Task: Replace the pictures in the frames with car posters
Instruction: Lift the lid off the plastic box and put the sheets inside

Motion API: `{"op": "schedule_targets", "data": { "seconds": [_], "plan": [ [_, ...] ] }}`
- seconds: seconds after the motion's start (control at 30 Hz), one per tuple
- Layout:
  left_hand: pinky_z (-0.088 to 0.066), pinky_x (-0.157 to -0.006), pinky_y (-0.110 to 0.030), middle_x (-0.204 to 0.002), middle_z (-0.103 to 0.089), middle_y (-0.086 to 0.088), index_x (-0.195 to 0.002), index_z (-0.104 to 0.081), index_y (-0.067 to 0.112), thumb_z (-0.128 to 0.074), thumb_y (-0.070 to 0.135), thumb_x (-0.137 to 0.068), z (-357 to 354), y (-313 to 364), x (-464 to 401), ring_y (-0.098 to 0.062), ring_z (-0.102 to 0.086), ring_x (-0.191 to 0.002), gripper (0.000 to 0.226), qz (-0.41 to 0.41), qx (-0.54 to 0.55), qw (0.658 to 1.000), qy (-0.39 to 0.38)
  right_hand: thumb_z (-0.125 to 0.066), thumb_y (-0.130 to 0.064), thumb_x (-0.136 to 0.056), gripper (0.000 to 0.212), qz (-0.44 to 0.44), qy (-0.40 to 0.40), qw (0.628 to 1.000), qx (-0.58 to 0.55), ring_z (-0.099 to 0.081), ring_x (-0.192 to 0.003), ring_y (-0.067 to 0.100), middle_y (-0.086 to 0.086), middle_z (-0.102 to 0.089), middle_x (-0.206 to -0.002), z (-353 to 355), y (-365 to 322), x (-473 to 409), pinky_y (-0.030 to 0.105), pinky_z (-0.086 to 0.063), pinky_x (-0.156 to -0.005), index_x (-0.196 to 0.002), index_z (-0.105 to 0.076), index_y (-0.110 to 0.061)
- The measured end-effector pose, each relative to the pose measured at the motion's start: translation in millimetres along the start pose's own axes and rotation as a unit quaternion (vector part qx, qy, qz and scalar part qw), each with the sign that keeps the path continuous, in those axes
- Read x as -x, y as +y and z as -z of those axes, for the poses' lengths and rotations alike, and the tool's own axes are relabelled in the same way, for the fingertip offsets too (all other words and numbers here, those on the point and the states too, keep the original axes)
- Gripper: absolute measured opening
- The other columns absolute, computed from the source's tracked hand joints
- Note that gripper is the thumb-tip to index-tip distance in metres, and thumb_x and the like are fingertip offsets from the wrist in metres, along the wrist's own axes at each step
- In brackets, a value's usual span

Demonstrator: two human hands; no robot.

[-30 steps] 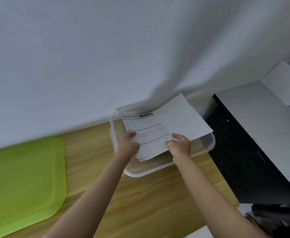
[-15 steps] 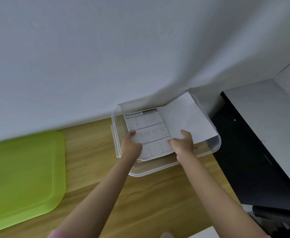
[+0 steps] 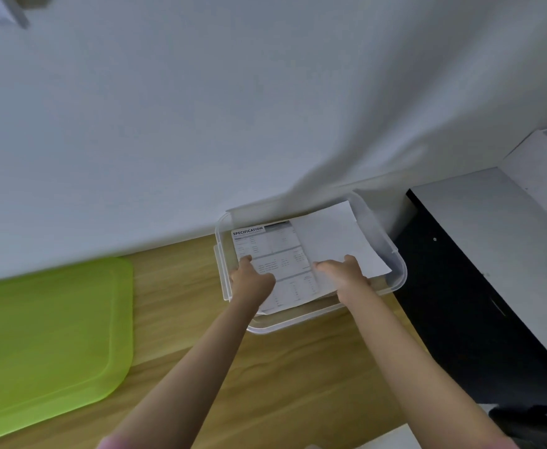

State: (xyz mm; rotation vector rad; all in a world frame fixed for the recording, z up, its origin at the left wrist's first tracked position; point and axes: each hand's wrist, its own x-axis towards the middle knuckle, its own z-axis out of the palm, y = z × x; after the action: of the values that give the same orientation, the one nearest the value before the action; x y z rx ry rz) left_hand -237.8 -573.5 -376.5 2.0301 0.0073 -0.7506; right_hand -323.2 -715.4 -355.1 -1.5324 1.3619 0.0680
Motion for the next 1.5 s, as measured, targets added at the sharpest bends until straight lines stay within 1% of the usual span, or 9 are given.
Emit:
{"op": "schedule_targets", "data": {
  "seconds": [0.13,0.23,0.43,0.53,0.67,1.13,1.33,1.4,1.5],
  "plan": [
    [-0.054,-0.081,-0.036,-0.143,-0.034,-0.008,-0.141,-0.028,0.022,-0.054,0.012,-0.076,5,5,16,-0.024,-0.056,-0.104,0.07,-0.032,0.011,0.999,-0.006,-0.068,-0.038,-0.081,0.088,0.008,-0.017,0.999,-0.036,-0.02,-0.14,0.038,0.011,-0.009,-0.157,7,0,12,0.045,-0.033,-0.103,-0.149,-0.015,-0.022],
    [-0.051,-0.076,-0.03,-0.141,-0.039,-0.004,-0.141,-0.03,0.02,-0.057,0.016,-0.083,11,5,31,-0.017,-0.06,-0.094,0.064,-0.07,0.031,0.997,0.008,-0.069,-0.029,-0.082,0.083,0.062,-0.027,0.994,-0.09,-0.026,-0.14,0.031,0.007,-0.018,-0.156,10,5,26,0.043,-0.032,-0.107,-0.149,-0.02,-0.019],
    [-0.037,-0.108,-0.044,-0.145,-0.04,-0.004,-0.139,-0.034,0.018,-0.058,0.017,-0.085,28,-6,65,-0.02,-0.036,-0.134,0.059,-0.127,0.075,0.989,0.029,-0.066,-0.023,-0.085,0.072,0.184,-0.016,0.979,-0.087,-0.03,-0.139,0.019,-0.002,-0.029,-0.152,8,19,71,0.034,-0.031,-0.108,-0.146,-0.027,-0.019],
    [-0.039,-0.099,-0.033,-0.142,-0.041,-0.005,-0.139,-0.035,0.016,-0.058,0.014,-0.087,40,-18,88,-0.014,-0.04,-0.127,0.057,-0.14,0.087,0.985,0.053,-0.066,-0.021,-0.085,0.071,0.216,-0.032,0.972,-0.083,-0.034,-0.134,0.015,-0.003,-0.035,-0.147,0,27,96,0.028,-0.033,-0.103,-0.145,-0.03,-0.018],
    [-0.041,-0.103,-0.041,-0.142,-0.04,-0.002,-0.138,-0.037,0.02,-0.06,0.019,-0.086,61,-53,111,-0.018,-0.04,-0.13,0.056,-0.124,0.088,0.984,0.096,-0.068,-0.017,-0.083,0.067,0.244,-0.071,0.963,-0.088,-0.04,-0.126,0.011,0.0,-0.042,-0.142,-25,42,126,0.026,-0.036,-0.095,-0.141,-0.036,-0.017],
    [-0.043,-0.094,-0.036,-0.132,-0.049,-0.008,-0.129,-0.046,0.02,-0.059,0.018,-0.086,225,-199,127,-0.021,-0.046,-0.122,0.045,0.016,0.095,0.957,0.273,-0.067,-0.017,-0.085,0.054,0.273,-0.21,0.939,0.007,-0.054,-0.106,0.014,0.011,-0.055,-0.128,-194,37,196,0.023,-0.041,-0.079,-0.133,-0.043,-0.013],
    [-0.043,-0.069,-0.031,-0.133,-0.047,-0.012,-0.13,-0.046,0.017,-0.057,0.016,-0.085,326,-235,98,-0.013,-0.05,-0.077,0.047,0.045,0.051,0.946,0.316,-0.066,-0.018,-0.084,0.053,0.257,-0.181,0.947,0.061,-0.056,-0.105,0.018,0.011,-0.052,-0.131,-280,15,199,0.025,-0.044,-0.079,-0.133,-0.046,-0.019],
    [-0.049,-0.077,-0.04,-0.133,-0.046,-0.014,-0.13,-0.046,0.018,-0.057,0.018,-0.083,358,-247,88,-0.031,-0.057,-0.092,0.049,0.063,0.027,0.944,0.323,-0.065,-0.021,-0.085,0.052,0.259,-0.163,0.947,0.102,-0.054,-0.111,0.022,0.013,-0.046,-0.135,-304,12,197,0.026,-0.043,-0.078,-0.134,-0.046,-0.022],
    [-0.037,-0.094,-0.046,-0.138,-0.037,-0.015,-0.132,-0.046,0.02,-0.056,0.016,-0.083,394,-261,72,-0.04,-0.036,-0.124,0.051,0.103,-0.008,0.939,0.329,-0.063,-0.027,-0.084,0.053,0.235,-0.12,0.951,0.162,-0.048,-0.118,0.033,0.015,-0.035,-0.137,-329,8,190,0.033,-0.048,-0.086,-0.134,-0.044,-0.028]
  ]
}}
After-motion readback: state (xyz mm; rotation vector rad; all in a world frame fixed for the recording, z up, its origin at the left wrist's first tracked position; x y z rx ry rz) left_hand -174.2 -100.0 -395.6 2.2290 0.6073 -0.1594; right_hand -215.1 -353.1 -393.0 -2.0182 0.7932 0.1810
